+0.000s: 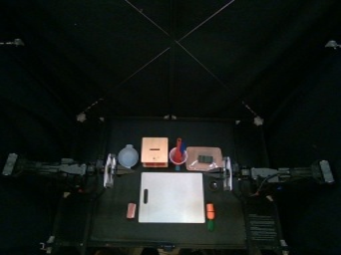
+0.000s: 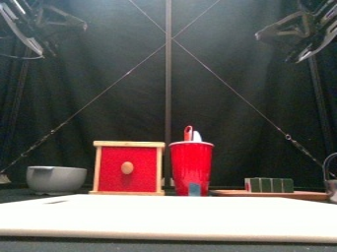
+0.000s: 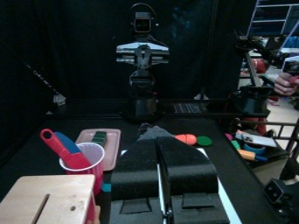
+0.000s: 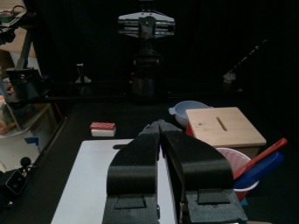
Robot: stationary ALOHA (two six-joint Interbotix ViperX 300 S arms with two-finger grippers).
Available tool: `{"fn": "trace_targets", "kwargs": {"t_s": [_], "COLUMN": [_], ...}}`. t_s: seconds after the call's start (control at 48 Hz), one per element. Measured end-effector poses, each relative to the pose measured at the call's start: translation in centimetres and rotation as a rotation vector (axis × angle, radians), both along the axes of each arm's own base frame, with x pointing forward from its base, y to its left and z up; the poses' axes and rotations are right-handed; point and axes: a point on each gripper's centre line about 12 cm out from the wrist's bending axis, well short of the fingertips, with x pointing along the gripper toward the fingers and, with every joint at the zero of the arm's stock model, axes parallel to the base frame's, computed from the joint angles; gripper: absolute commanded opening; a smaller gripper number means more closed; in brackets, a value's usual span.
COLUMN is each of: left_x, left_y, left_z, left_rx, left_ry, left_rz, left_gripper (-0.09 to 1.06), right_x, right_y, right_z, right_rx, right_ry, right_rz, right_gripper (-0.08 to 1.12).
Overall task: Place sushi on board then cut the sushi with the knife then place the pieces on the plate
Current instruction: Place the sushi on the board
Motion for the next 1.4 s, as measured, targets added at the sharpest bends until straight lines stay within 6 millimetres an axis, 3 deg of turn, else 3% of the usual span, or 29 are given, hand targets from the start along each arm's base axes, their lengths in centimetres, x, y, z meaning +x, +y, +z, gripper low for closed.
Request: {"fn": "trace_targets", "kwargs": {"t_s": [0.229, 0.646, 0.854, 1.167, 1.292, 1.396], "left_x": [2.0, 5.5, 6.8, 8.0, 8.2, 8.2], "left_y": [0.0, -0.1, 0.1, 0.2, 0.2, 0.2], "left_z": [-1.3, -3.4, -5.0, -6.6, -6.9, -6.9], "left_rx": [0.003, -0.013, -0.049, -0.062, -0.063, -0.063], "left_ry": [0.048, 0.153, 0.223, 0.287, 0.296, 0.298], "left_rz": [0.001, 0.002, 0.019, 0.028, 0.029, 0.029], "left_gripper": [-0.03, -0.03, -0.03, -0.03, -0.03, -0.03], "right_x": [0.5, 1.4, 0.7, 1.0, 1.1, 1.4], "right_y": [-1.0, -6.3, -9.0, -10.8, -11.6, -12.1], "right_z": [-1.0, -3.5, -5.3, -8.2, -9.1, -9.7], "right_rx": [0.067, 0.158, 0.161, 0.141, 0.165, 0.163], "right_ry": [0.075, 0.504, 0.687, 0.844, 0.903, 0.948], "right_rz": [-0.049, -0.288, -0.398, -0.447, -0.469, -0.467], "right_gripper": [0.03, 0.07, 0.29, 0.79, 0.90, 0.90]}}
